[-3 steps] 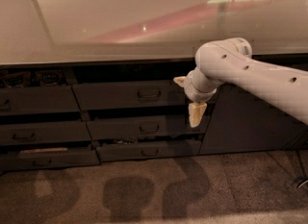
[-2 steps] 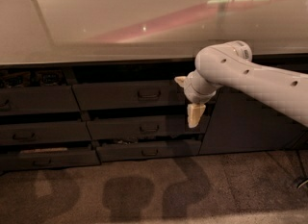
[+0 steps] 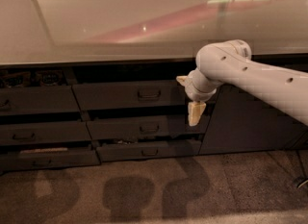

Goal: Open top drawer

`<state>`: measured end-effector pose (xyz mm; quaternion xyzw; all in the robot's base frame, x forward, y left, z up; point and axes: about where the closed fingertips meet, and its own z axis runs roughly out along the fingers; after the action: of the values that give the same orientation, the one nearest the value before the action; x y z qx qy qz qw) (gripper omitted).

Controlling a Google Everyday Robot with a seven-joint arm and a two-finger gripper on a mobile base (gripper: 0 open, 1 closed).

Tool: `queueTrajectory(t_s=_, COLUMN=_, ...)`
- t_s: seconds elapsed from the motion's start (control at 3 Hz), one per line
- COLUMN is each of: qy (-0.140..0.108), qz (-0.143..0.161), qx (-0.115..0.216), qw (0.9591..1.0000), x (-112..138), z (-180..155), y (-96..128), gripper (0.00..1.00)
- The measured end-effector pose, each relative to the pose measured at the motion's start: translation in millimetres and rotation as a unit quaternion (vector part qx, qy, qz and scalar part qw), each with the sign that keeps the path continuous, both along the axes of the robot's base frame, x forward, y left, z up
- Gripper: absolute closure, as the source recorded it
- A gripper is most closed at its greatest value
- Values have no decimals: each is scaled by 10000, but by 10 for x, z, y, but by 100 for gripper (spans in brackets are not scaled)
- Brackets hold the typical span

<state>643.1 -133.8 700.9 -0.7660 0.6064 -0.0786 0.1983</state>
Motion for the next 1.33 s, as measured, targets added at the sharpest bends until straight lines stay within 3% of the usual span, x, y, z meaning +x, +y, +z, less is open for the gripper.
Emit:
queueTrajectory(t_s=0.67, qy=753, qz=-229, qx=344, qw=9963, x=482, z=-414, y=-283, gripper=0)
queueTrajectory(t_s=1.0, qy=939, qz=-268, qx=489, qw=9940, x=686, z=-527, y=-334, gripper=0)
queueTrajectory(t_s=1.33, qy=1051, qz=-304, qx=469, qw=9929, x=714, z=-609, y=-351, gripper=0)
